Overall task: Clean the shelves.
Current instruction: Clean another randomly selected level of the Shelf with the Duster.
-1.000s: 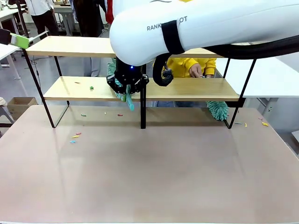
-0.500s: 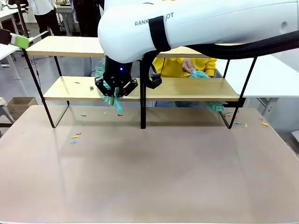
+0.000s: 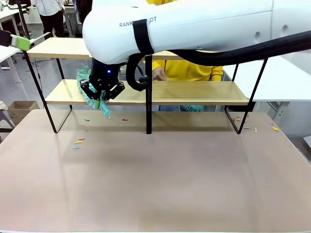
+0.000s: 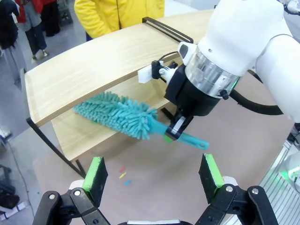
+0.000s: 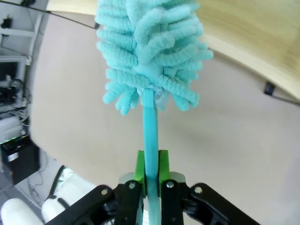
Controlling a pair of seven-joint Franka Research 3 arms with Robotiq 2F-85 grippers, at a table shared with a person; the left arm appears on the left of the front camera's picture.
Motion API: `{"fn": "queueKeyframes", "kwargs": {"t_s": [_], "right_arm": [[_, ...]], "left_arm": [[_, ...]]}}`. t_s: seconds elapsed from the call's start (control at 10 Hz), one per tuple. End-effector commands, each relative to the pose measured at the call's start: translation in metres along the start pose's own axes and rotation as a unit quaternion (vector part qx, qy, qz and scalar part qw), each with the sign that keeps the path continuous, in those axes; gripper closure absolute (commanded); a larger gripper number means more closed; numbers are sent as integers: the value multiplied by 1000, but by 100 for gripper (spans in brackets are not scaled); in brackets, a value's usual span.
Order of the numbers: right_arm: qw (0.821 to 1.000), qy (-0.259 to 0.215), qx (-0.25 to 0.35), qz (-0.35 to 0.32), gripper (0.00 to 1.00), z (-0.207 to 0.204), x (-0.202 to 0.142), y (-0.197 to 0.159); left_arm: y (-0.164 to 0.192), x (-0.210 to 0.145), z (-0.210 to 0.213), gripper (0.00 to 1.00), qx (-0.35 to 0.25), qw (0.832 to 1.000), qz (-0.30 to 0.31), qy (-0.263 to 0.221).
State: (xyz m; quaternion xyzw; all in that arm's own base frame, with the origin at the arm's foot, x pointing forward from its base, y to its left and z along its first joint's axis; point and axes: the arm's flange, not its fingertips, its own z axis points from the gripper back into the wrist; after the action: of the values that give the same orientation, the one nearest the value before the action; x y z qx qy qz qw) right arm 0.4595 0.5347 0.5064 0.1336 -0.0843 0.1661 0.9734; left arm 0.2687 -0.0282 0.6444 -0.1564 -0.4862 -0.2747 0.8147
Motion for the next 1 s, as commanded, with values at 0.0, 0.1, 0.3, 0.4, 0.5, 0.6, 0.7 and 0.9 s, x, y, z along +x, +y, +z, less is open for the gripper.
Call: {"fn": "queueKeyframes", "kwargs": {"t_s": [0.0, 0.1, 0.3, 0.4, 0.5, 0.6, 0.7, 0.9], "right_arm": [[1000, -18, -1, 16, 88, -1, 19, 15], [1000, -7, -2, 23, 88, -5, 20, 18], [999, 25, -9, 42, 88, -8, 20, 14], [998, 35, -7, 44, 88, -5, 20, 10], [998, 45, -5, 54, 88, -3, 19, 5], [995, 67, -3, 76, 88, 1, 19, -1], [985, 122, 19, 118, 88, 8, 17, -9], [967, 156, 70, 188, 88, 32, 13, -24]], "left_arm": [[1, 0, 0, 0, -4, 1000, -2, -2], [1, 0, 0, 0, -4, 1000, -2, -2], [1, 0, 0, 0, -4, 1000, -2, -2], [1, 0, 0, 0, -4, 1000, -2, -2], [1, 0, 0, 0, -4, 1000, -2, -2], [1, 0, 0, 0, -4, 1000, -2, -2], [1, 0, 0, 0, -4, 1000, -2, -2], [1, 0, 0, 0, -4, 1000, -2, -2]]}}
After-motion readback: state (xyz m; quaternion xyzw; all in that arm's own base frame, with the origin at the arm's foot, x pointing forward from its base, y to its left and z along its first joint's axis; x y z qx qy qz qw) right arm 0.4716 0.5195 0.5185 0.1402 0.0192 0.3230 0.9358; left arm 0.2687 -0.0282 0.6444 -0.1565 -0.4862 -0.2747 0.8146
